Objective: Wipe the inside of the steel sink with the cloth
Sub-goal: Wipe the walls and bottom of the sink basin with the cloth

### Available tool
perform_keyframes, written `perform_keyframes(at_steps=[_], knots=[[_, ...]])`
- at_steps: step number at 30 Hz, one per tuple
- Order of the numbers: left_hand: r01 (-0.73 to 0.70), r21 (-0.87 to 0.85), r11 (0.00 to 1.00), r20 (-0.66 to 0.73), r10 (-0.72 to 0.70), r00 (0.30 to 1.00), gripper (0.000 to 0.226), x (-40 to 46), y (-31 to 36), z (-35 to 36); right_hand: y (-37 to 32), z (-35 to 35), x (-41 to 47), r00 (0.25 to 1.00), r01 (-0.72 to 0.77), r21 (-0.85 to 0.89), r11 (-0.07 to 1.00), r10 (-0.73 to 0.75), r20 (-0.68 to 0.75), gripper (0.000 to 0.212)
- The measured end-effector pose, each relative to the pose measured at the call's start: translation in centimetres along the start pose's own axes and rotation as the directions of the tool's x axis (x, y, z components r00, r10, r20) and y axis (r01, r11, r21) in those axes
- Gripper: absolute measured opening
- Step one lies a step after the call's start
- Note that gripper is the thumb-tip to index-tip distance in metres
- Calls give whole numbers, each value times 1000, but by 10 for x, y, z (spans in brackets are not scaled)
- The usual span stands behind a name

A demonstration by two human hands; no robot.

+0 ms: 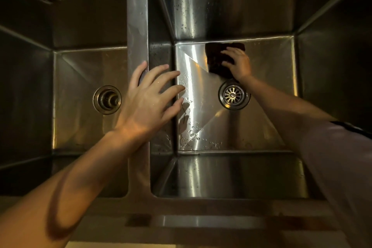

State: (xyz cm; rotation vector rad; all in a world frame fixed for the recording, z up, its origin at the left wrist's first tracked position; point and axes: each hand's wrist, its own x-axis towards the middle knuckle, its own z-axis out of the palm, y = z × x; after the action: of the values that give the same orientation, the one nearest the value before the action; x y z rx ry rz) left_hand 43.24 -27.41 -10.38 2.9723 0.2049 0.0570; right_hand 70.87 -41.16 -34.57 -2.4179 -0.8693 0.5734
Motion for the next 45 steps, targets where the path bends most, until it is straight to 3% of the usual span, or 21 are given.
perform_keyframes(at_steps=[4,10,14,20,22,26,31,35,42,45], knots=[[-3,1,1000,11,3,1000,33,0,-1,1,5,-8,11,998,-49,11,999,50,-46,44],[5,-10,1000,15,-5,1000,33,-1,0,0,16,8,-56,991,-49,15,999,50,-124,41],[6,-12,1000,17,-6,1000,32,0,0,-1,25,-9,-19,997,-38,57,998,42,-69,42],[32,-42,999,24,-31,999,35,-1,0,-2,11,-6,6,971,-187,54,981,193,-142,42],[48,-52,997,27,-47,999,36,0,1,-2,-1,6,-5,979,-156,20,988,157,-127,43],[68,-70,995,42,-65,997,37,0,3,-3,-34,34,-29,999,22,29,999,-23,31,43],[88,-89,992,38,-85,996,37,0,6,-6,-46,59,-76,961,234,32,972,-236,143,42],[87,-98,991,42,-83,996,37,0,7,-6,-45,50,-43,961,222,30,975,-224,160,42],[80,-99,992,30,-77,997,34,-1,4,-5,-73,48,36,996,58,53,997,-62,71,45],[79,-93,993,29,-76,997,34,0,3,-5,-78,56,13,987,113,52,992,-118,108,43]])
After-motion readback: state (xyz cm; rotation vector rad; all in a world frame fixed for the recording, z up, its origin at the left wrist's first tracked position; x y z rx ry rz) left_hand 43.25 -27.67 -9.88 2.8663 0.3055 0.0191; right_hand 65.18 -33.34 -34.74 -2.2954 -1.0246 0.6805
